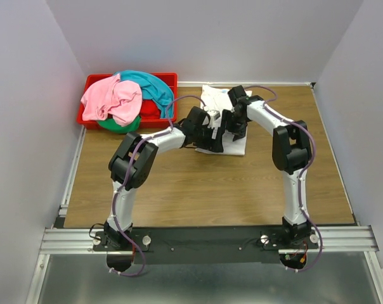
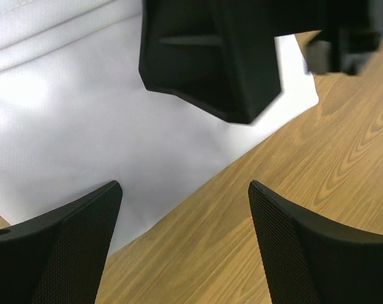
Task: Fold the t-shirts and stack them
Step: Fold the tshirt
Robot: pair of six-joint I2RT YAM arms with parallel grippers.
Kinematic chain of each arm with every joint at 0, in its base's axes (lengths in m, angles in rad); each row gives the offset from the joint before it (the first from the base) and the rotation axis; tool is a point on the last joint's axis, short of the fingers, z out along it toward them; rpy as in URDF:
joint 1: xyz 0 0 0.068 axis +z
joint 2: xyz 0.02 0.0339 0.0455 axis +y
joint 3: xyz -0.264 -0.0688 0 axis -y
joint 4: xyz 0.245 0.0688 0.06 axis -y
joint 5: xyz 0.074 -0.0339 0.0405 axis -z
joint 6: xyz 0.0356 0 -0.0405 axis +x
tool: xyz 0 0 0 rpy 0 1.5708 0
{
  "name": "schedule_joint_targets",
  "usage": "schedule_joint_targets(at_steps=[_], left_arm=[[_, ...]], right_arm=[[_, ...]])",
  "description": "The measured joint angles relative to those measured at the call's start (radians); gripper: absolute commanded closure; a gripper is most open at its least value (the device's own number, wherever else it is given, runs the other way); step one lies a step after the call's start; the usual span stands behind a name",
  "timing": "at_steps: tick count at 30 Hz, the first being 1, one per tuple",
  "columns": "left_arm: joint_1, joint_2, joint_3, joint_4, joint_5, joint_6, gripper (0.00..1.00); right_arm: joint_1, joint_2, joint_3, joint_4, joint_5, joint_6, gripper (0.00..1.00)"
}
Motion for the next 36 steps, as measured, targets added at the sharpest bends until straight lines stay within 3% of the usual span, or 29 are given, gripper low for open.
schedule_joint_targets(at_steps=[13,24,29,36], left_arm=[[0.000,-0.026,-0.080,0.110,0.000,0.002,0.11],[-0.007,-0.033,-0.093,0.126,0.000,0.007,0.11],[-0.012,-0.035,-0.095,0.126,-0.001,0.007,0.11],[-0.023,-0.049,-0.113,0.122,0.000,0.006,0.11]], right_arm=[[-0.060,0.061,0.177,0.003,0.110,0.032,0.29],[-0.155,0.166,0.392,0.012,0.093,0.060,0.29],[-0.149,0.108,0.323,0.015,0.059,0.050,0.29],[-0.087,-0.095,0.102,0.018,0.024,0.024,0.29]])
